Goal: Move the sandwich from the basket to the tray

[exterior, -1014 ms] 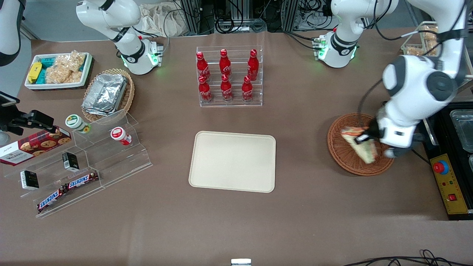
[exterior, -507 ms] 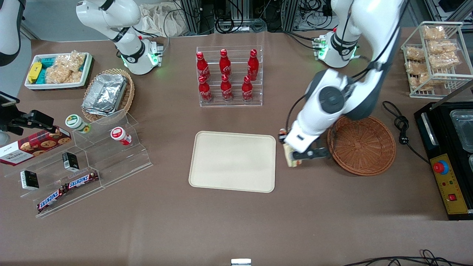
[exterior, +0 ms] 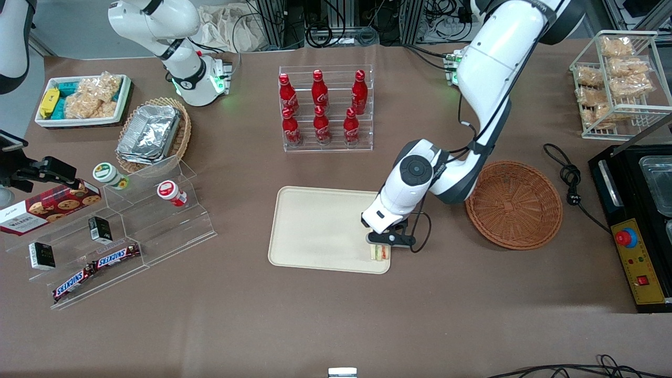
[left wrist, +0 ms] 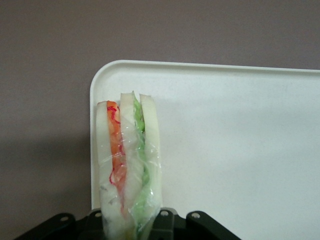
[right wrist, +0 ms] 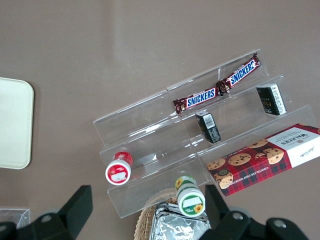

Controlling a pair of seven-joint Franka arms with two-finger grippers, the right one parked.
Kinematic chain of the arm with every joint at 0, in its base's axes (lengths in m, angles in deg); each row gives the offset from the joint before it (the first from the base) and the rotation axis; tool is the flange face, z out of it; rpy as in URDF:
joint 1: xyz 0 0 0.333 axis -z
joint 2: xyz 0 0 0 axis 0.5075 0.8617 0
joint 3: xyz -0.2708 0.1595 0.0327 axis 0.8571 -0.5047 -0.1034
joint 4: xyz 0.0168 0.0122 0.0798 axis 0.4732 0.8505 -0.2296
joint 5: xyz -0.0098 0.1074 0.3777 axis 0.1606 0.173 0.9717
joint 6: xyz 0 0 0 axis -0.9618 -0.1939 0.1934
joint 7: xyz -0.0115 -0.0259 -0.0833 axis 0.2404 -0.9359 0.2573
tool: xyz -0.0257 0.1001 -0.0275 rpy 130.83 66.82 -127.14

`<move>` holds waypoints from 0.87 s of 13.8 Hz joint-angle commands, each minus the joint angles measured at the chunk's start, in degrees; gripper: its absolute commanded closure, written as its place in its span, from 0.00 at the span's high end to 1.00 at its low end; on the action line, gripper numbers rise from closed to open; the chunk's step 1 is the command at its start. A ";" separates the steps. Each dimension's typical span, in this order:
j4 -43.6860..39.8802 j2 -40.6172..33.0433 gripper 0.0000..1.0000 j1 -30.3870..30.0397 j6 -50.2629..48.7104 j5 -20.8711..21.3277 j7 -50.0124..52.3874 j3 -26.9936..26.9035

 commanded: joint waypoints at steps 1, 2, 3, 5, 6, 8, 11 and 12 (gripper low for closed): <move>-1.58 0.27 0.84 0.66 0.27 1.05 0.12 -0.60; -1.14 -0.52 0.98 0.66 0.27 0.44 0.39 -0.60; -0.53 -2.79 0.98 0.31 0.10 0.08 2.04 -0.60; 1.31 -9.98 0.99 -2.39 -1.13 -0.10 6.43 -0.78; 1.67 -13.50 0.99 -4.68 -3.31 -0.36 6.80 -0.60; 0.97 -18.96 0.99 -8.72 -12.95 -2.63 6.02 -0.51; -0.95 -26.08 0.99 -14.35 -25.52 -8.77 -3.09 -0.69; -2.62 -27.41 0.99 -17.15 -31.92 -10.10 -7.39 -0.69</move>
